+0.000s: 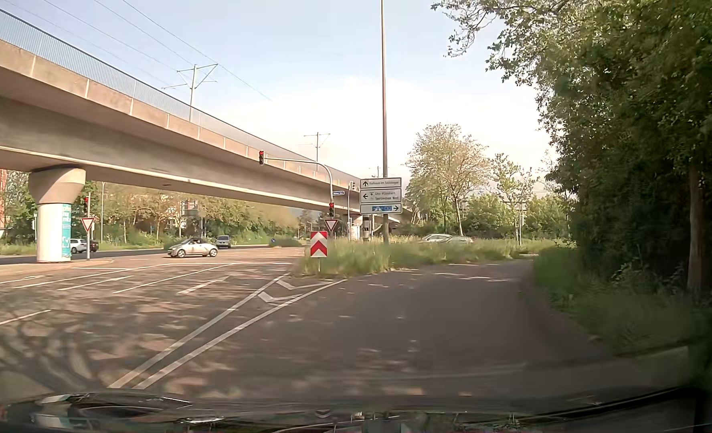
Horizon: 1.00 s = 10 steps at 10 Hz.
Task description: Follow the waypoints while adhering to traffic rules and regulations
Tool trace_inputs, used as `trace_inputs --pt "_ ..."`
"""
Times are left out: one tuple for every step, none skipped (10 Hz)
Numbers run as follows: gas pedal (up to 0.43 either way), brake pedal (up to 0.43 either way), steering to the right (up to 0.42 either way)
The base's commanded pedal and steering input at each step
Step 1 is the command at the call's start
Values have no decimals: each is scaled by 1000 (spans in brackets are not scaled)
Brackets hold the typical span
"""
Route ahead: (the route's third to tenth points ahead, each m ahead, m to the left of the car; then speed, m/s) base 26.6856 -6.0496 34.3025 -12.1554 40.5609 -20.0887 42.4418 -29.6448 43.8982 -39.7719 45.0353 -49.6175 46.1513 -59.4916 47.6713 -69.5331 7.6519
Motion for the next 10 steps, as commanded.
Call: trace_inputs --pt "0 0 53" --pt "0 0 59" --pt "0 0 65" --pt "0 0 71" --pt "0 0 76" --pt "0 0 80" --pt "0 0 82" --pt "8 0 85" --pt "8 0 88" --pt "20 0 90"
